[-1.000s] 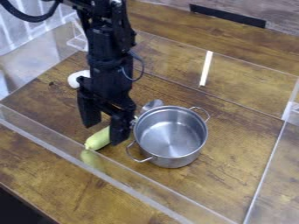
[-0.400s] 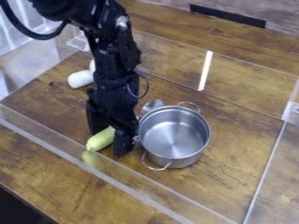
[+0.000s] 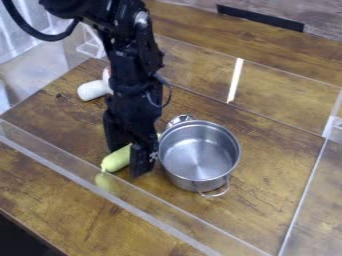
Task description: Move the green spoon to the left
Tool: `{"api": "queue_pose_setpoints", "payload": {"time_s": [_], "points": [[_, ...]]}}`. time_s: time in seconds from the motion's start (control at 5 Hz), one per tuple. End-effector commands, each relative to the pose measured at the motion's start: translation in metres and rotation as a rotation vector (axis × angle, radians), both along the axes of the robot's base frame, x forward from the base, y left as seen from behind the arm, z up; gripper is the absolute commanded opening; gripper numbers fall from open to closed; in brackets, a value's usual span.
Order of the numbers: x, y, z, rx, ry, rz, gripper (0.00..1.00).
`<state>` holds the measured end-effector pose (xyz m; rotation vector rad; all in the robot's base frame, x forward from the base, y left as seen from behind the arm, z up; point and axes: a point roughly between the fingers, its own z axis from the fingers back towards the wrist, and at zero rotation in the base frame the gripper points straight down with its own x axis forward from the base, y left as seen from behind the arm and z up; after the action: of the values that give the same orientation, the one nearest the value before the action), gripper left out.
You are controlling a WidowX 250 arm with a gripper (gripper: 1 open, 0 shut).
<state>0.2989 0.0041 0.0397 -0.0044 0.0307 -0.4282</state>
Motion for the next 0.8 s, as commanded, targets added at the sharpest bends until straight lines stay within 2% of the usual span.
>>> {"api": "queue_pose_setpoints", "payload": {"time_s": [0.0,0.2,0.6], "points": [[0.01,0.013,0.02,-0.008,-0.098,-0.033,1.0],[0.008,0.019,0.015,-0.014,-0.105,-0.078,1.0],[0.023,0.018,0.0,-0.027,-0.107,-0.076,1.0]]}}
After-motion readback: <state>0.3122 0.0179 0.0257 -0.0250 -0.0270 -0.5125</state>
